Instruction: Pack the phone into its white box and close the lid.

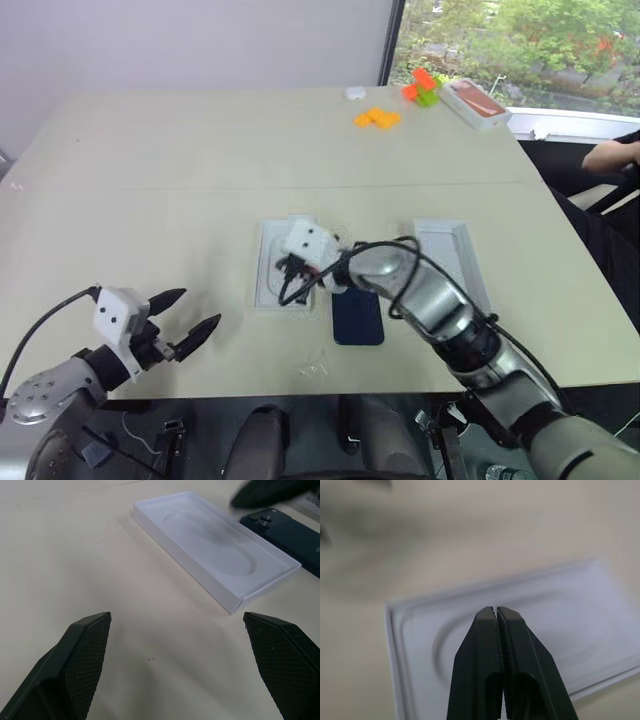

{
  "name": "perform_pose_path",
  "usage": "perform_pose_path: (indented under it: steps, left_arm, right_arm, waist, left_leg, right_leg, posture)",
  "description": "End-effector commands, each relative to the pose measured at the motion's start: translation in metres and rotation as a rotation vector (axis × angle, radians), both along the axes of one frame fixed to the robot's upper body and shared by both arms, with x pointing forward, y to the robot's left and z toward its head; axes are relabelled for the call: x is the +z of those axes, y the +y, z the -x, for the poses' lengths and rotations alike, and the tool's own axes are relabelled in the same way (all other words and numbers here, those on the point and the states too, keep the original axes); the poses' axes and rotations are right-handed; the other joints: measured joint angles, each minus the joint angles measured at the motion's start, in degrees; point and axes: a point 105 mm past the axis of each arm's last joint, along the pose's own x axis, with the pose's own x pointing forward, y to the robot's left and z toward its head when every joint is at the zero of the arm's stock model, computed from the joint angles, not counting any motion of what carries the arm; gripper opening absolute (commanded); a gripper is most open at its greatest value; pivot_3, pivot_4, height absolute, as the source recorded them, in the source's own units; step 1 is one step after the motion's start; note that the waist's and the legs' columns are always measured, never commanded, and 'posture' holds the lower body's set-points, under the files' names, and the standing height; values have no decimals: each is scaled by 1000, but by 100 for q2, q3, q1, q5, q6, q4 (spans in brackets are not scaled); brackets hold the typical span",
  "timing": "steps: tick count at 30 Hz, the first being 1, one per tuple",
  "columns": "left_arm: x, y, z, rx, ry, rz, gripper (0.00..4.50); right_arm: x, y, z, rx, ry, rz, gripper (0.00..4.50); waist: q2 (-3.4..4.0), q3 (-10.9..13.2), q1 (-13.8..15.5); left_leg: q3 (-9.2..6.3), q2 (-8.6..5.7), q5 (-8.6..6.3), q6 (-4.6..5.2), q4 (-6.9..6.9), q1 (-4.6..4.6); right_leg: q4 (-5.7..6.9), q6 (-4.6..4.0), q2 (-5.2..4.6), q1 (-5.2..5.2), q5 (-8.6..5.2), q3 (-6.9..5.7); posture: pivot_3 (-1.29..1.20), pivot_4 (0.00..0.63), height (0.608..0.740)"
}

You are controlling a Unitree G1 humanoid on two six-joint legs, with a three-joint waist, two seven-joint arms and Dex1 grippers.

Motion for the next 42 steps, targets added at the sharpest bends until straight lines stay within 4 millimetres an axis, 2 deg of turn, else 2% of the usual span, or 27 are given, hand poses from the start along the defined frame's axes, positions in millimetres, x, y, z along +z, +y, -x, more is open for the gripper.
perform_pose_path:
  steps: [1, 4, 7, 9, 13, 18, 21, 24, 29, 38, 41, 42]
  left_arm:
    - [6, -8, 3, -29, -19, 7, 4500]
    - [4, -16, 5, -56, 0, 20, 4500]
    - [7, -29, 6, -92, 19, 41, 4500]
    - [8, -35, 6, -105, 23, 49, 4500]
    - [6, -36, 5, -97, 33, 50, 4500]
    - [0, -27, 4, -68, 52, 42, 4500]
    - [-2, -23, 4, -57, 58, 33, 4500]
    - [-5, -17, 3, -45, 62, 25, 4500]
    - [-3, -15, 4, -74, 63, 14, 4500]
    - [1, -24, 18, -175, 58, -7, 4500]
    - [1, -28, 20, -196, 48, -35, 4500]
    - [1, -28, 21, -198, 45, -39, 4500]
  right_arm:
    - [17, -20, 9, 18, -38, -52, 125]
    - [13, -41, 18, 11, -20, -44, 125]
    - [0, -63, 30, 14, 30, 3, 125]
    - [-6, -71, 36, 22, 63, 23, 125]
    - [-9, -73, 40, 24, 77, 38, 125]
    - [-17, -65, 46, 71, 67, 79, 125]
    - [-17, -55, 49, 119, 60, 90, 1385]
    - [-19, -40, 51, 180, 44, 104, 2882]
    - [-37, -19, 49, 256, 100, 146, 2882]
    - [-55, -8, 38, 259, 115, 219, 2882]
    - [-57, -8, 35, 253, 111, 232, 2033]
    - [-57, -8, 35, 256, 107, 235, 1555]
  waist:
    - [-3, -2, 15]
    - [-2, -1, 18]
    - [-1, 1, 16]
    - [-3, 2, 16]
    - [-2, 3, -29]
    - [-2, 3, -3]
    - [-2, 3, -3]
    - [-2, 3, -9]
    - [-2, 3, 1]
    - [-1, 3, 3]
    - [-1, 3, 3]
    - [-1, 3, 3]
  left_leg:
    - [0, 0, 0, 0, 0, 1]
    - [-1, -2, -1, 1, 0, 4]
    - [0, 0, -1, 1, 0, 6]
    - [0, 0, -1, 1, 0, 7]
    - [8, 14, -1, 1, 0, 18]
    - [8, 30, -1, 1, 0, 15]
    - [7, 37, -1, 1, 0, 14]
    - [7, 40, -1, 1, 0, 15]
    - [5, 47, -1, 1, 0, 15]
    - [7, 44, -1, 1, 0, 8]
    - [6, 45, -1, 1, 0, 9]
    - [6, 45, -1, 1, 0, 10]
  right_leg:
    - [0, 0, -1, 2, 0, 0]
    - [-4, -1, -3, 6, -3, 0]
    - [-4, -1, 0, 6, -4, 0]
    - [-4, 0, 1, 7, -5, 0]
    - [-3, 1, 13, 8, -5, 1]
    - [-4, -1, 41, 7, -6, -6]
    - [-7, -2, 45, 7, -6, -6]
    - [-8, -2, 47, 5, -6, -4]
    - [-8, -2, 55, 4, -6, -4]
    - [-7, -6, 47, -2, -3, 2]
    - [-5, -6, 48, -2, -3, 2]
    - [-5, -6, 48, -2, -4, 2]
  posture:
    - [0, 150, 733]
    - [0, 150, 733]
    - [0, 150, 733]
    - [0, 150, 733]
    - [0, 150, 733]
    - [0, 150, 733]
    - [0, 150, 733]
    - [0, 150, 733]
    - [0, 150, 733]
    - [0, 150, 733]
    - [0, 150, 733]
    - [0, 150, 733]
